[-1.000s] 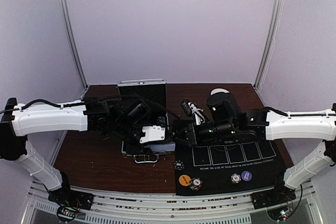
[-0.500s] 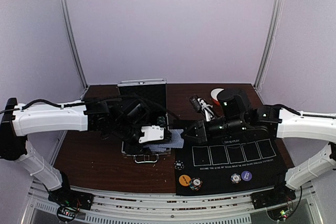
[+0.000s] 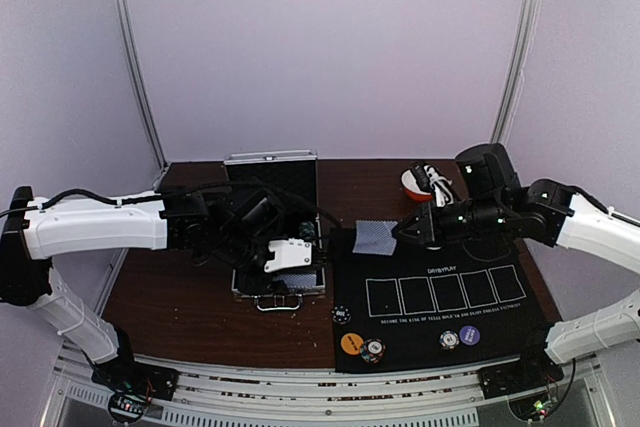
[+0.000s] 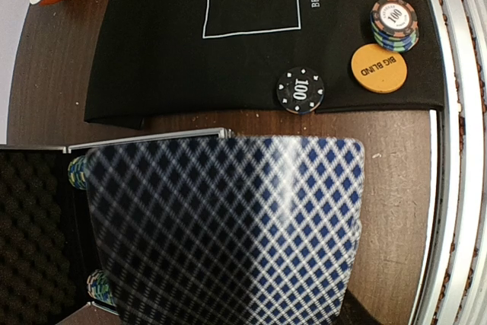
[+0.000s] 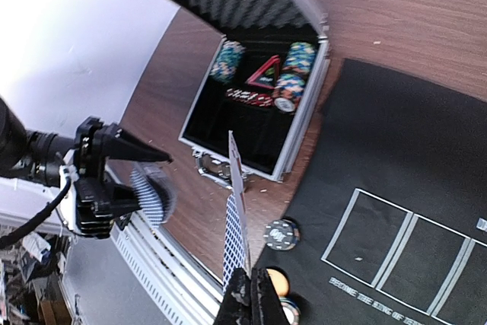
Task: Distribute texas hold em gaming equipment
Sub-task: Pick up the poker card from the face-down deck piles, then distribute the poker card in the big blind area.
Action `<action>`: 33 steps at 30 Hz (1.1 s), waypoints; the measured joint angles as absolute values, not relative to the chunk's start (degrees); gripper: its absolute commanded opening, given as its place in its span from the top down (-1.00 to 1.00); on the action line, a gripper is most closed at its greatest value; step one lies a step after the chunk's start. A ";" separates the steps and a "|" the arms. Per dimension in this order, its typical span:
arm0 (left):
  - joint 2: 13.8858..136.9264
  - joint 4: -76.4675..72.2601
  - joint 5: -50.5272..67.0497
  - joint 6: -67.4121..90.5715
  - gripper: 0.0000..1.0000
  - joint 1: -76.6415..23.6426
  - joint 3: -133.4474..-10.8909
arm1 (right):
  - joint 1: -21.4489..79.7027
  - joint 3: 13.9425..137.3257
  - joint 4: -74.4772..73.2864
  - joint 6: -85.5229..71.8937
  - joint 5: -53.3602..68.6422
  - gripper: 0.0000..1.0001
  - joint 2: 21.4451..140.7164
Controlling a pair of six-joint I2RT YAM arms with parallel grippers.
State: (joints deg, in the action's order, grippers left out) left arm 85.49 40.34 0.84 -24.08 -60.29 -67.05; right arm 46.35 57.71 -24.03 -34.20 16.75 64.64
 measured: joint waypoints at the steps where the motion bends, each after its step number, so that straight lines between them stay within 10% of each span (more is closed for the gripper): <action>1: 85.49 40.34 0.84 -24.01 -0.05 -60.29 -67.05 | 45.10 57.80 -25.41 -34.02 16.71 1.00 63.88; 11: 85.49 40.32 0.89 -23.40 -0.06 -60.14 -66.85 | 42.41 53.84 -28.23 -34.30 21.91 1.00 62.72; 33: 84.82 40.34 0.21 -21.69 -0.06 -59.02 -66.00 | 63.29 42.19 15.73 -59.02 26.79 1.00 93.84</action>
